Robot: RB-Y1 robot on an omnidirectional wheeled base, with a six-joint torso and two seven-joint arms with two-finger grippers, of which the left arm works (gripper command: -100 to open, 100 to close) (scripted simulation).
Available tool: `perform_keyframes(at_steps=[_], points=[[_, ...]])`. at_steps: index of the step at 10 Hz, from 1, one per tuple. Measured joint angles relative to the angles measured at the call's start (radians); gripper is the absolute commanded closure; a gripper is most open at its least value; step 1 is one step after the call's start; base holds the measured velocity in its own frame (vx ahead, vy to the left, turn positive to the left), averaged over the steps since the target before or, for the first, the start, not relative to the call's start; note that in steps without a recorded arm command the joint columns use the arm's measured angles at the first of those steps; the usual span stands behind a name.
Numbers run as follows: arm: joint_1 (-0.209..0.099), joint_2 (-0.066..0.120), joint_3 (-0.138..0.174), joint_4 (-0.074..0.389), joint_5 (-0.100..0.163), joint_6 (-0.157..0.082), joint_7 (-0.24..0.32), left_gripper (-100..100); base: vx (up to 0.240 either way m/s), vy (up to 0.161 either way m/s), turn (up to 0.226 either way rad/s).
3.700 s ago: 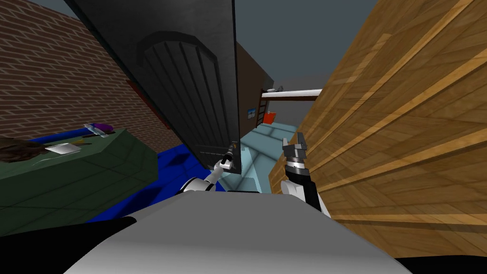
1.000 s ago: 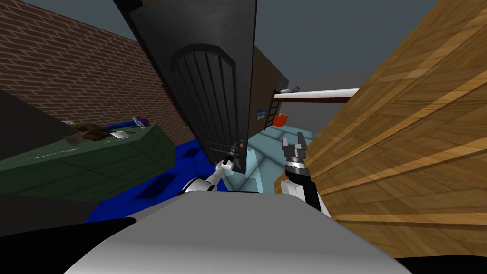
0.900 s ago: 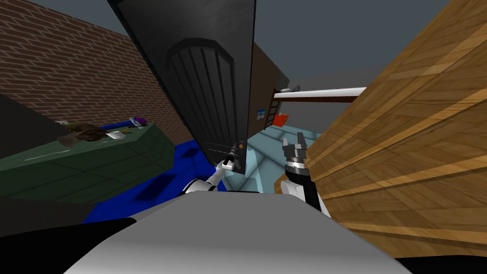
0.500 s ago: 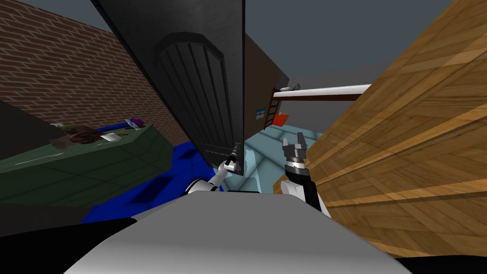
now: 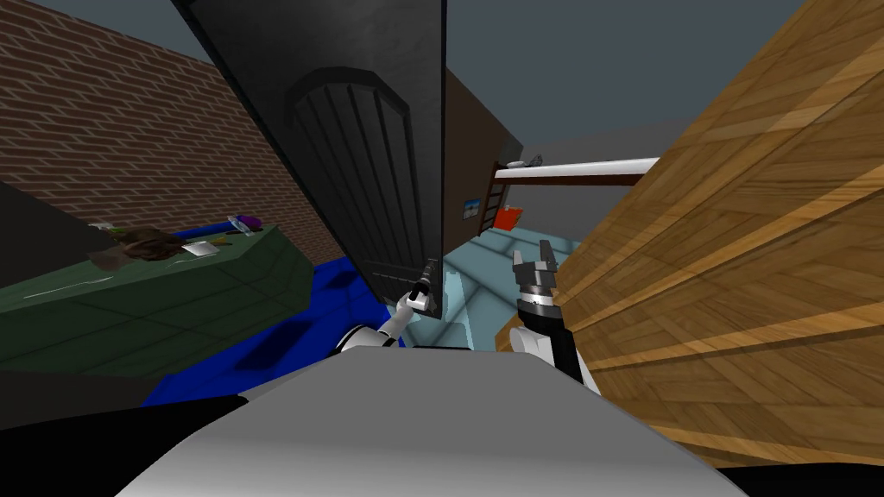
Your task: Push the door open
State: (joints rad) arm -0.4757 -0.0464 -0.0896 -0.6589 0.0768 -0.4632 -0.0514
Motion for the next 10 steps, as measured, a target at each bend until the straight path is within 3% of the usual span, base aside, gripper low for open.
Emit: perform_keyframes(at_steps=[2,4,5,6,7,8,10], points=[[0.000,0.000,0.000,0.000,0.000,0.000,0.000,100,0.023,0.030,-0.017],[-0.012,0.018,-0.005,0.034,0.012,-0.014,-0.007,100,0.063,0.082,-0.029],[0.008,0.020,-0.010,-0.005,0.012,0.004,-0.012,100,0.057,0.037,0.039],[-0.004,0.023,-0.004,0.014,0.018,-0.002,-0.022,100,0.078,0.045,0.093],[0.003,0.038,0.004,-0.012,0.024,0.009,-0.030,100,0.088,0.077,0.053],[0.003,0.054,0.008,-0.014,0.032,0.010,-0.036,-100,-0.093,0.079,-0.018],[0.015,0.078,0.009,-0.031,0.043,0.015,-0.045,-100,-0.221,0.050,-0.031]])
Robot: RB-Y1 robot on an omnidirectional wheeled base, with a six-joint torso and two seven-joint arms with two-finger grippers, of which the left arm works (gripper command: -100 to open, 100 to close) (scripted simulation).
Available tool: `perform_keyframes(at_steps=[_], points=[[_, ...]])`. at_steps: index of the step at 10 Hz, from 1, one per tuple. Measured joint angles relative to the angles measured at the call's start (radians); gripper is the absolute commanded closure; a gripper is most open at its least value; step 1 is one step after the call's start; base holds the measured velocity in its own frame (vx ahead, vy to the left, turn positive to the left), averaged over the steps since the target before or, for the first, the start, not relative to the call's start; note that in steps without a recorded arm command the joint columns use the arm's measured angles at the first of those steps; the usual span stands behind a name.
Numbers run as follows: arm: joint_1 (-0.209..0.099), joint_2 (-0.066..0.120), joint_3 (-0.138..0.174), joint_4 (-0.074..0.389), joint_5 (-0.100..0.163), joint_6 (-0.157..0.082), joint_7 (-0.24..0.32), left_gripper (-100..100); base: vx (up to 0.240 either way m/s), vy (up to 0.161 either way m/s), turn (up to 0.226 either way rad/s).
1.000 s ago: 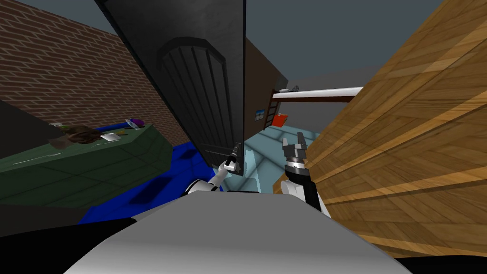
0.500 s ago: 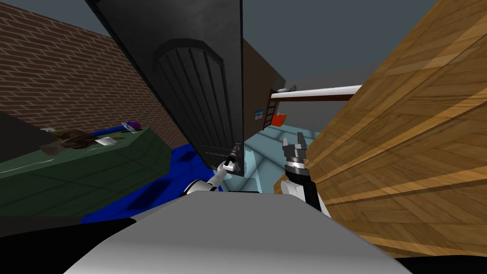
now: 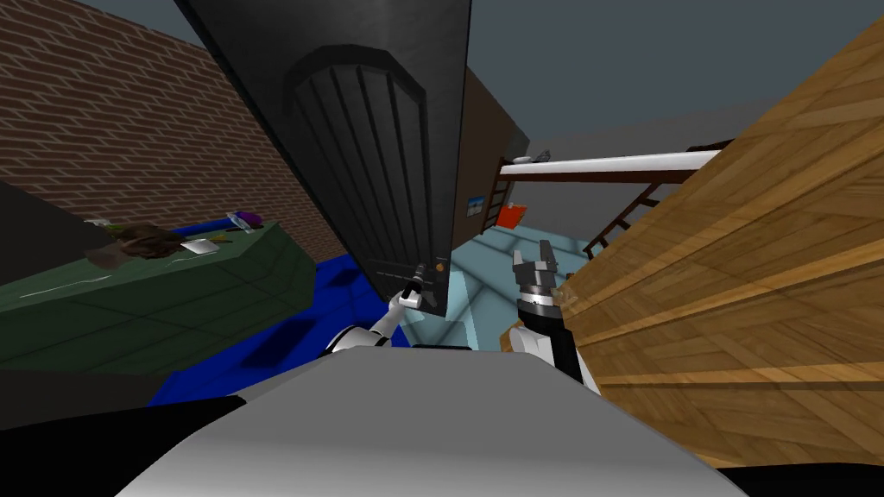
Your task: Push the door open
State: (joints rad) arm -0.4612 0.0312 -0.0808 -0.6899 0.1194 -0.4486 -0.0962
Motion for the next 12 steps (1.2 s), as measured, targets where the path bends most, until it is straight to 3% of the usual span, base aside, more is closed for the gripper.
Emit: perform_keyframes(at_steps=[3,5,6,7,10,12], points=[[-0.006,-0.002,0.007,0.008,0.023,-0.004,-0.016,-100,-0.275,-0.022,-0.036],[0.001,-0.035,0.009,-0.003,0.039,-0.002,-0.028,-100,-0.250,-0.047,-0.035],[-0.010,-0.052,0.012,0.016,0.045,-0.009,-0.031,-100,-0.077,-0.020,-0.008],[-0.011,-0.054,0.012,0.019,0.046,-0.012,-0.031,-100,0.076,0.015,-0.019],[0.000,-0.012,0.015,0.007,0.046,-0.016,-0.041,-100,0.225,0.044,-0.017],[-0.005,-0.008,0.021,0.020,0.047,-0.029,-0.051,-100,0.242,-0.028,-0.021]])
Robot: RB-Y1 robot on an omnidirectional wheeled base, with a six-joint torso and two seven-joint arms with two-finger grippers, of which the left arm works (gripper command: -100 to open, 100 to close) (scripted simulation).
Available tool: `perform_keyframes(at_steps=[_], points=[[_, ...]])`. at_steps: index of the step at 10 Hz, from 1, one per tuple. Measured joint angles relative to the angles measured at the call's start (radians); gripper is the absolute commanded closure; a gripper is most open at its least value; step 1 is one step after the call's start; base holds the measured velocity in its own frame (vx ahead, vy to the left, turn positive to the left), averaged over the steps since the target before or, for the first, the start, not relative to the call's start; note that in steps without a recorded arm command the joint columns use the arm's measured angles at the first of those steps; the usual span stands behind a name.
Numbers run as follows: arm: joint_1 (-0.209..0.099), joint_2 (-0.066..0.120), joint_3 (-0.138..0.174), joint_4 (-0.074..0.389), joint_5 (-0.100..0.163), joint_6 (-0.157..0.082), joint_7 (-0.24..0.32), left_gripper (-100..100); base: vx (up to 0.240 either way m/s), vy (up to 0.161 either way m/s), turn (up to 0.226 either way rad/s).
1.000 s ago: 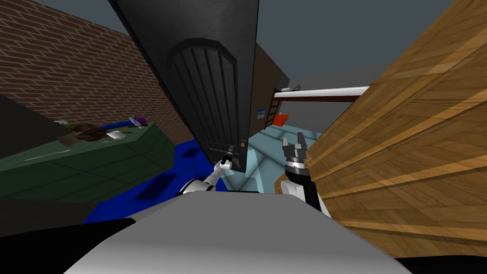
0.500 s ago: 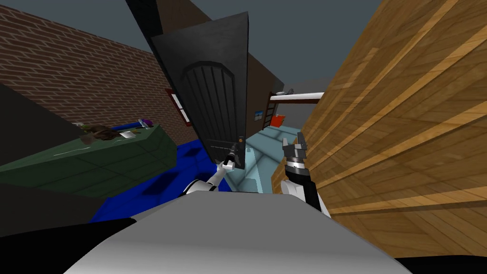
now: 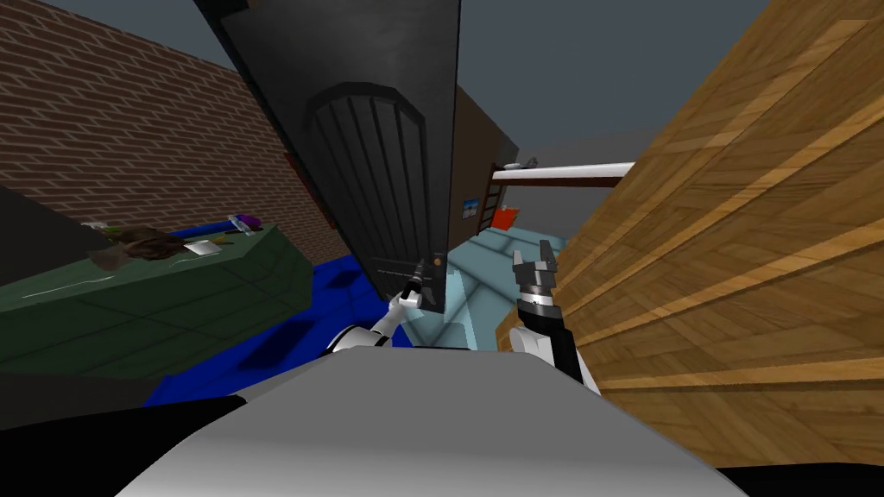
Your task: Push the door open
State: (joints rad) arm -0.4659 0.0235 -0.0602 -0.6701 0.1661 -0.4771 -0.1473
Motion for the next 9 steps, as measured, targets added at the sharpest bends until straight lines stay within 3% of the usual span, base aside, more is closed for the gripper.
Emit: perform_keyframes(at_steps=[4,5,6,9], points=[[-0.017,-0.051,0.009,0.035,0.003,-0.027,-0.011,-100,0.125,-0.119,-0.007],[-0.009,-0.061,0.010,0.018,0.002,-0.022,-0.016,-100,0.009,-0.045,0.007],[-0.007,-0.062,0.010,0.016,0.002,-0.020,-0.018,100,0.000,0.000,0.000],[-0.006,-0.064,0.008,0.021,0.002,-0.020,-0.016,100,-0.006,0.013,-0.009]])
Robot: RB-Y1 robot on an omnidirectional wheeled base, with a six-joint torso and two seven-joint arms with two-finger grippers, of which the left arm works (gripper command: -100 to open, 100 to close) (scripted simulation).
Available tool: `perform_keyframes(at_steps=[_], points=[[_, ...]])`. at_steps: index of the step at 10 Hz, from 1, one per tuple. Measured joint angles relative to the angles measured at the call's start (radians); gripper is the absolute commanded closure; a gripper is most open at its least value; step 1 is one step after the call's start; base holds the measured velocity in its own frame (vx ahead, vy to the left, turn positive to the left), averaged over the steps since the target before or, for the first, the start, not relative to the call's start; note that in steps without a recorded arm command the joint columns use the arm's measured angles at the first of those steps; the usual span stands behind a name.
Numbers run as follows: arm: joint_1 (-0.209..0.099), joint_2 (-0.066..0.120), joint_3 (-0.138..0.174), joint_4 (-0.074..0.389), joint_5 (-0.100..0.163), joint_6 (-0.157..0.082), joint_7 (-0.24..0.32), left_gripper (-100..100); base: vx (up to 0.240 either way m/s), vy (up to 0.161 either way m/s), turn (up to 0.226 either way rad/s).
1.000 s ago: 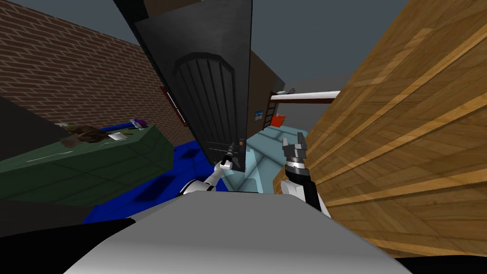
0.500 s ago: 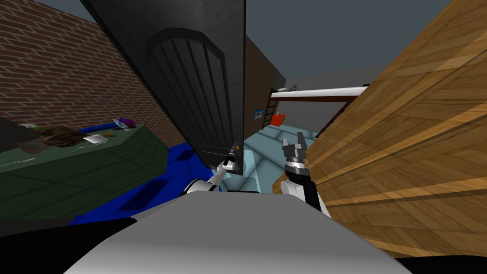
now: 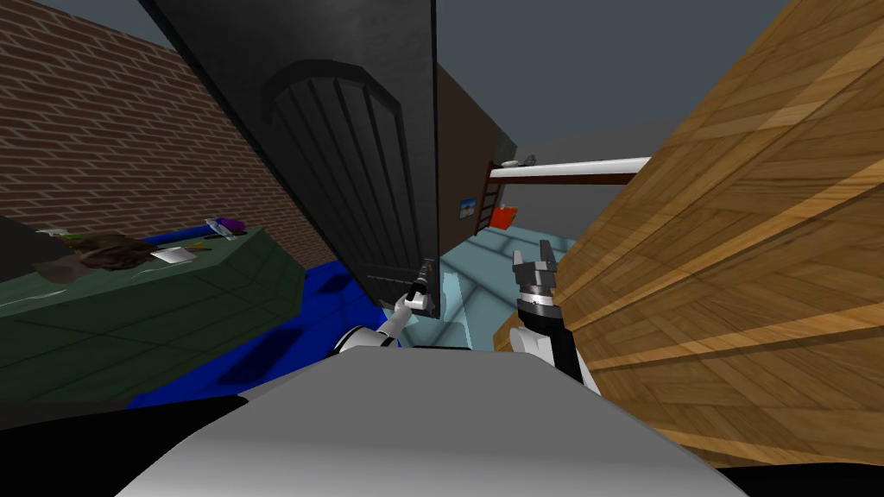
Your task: Push the door open
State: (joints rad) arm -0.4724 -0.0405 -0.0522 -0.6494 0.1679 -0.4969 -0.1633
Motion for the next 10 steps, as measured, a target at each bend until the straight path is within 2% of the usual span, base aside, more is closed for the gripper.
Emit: perform_keyframes(at_steps=[3,4,5,6,7,8,10], points=[[0.001,0.000,0.000,0.001,0.000,0.001,0.000,100,0.013,0.024,-0.026],[0.015,0.008,-0.004,-0.023,0.011,0.018,-0.011,100,0.064,0.073,-0.061],[0.009,0.015,-0.007,-0.009,0.018,0.017,-0.016,100,0.081,0.066,-0.003],[0.006,0.022,-0.004,0.002,0.028,0.005,-0.027,100,0.093,0.075,0.080],[-0.021,0.041,0.006,0.038,0.041,-0.013,-0.031,100,0.065,0.059,0.043],[-0.032,0.049,0.012,0.055,0.046,-0.027,-0.033,-100,-0.071,0.064,-0.061],[-0.055,0.064,0.031,0.093,0.046,-0.042,-0.035,-100,-0.133,0.040,-0.030]])
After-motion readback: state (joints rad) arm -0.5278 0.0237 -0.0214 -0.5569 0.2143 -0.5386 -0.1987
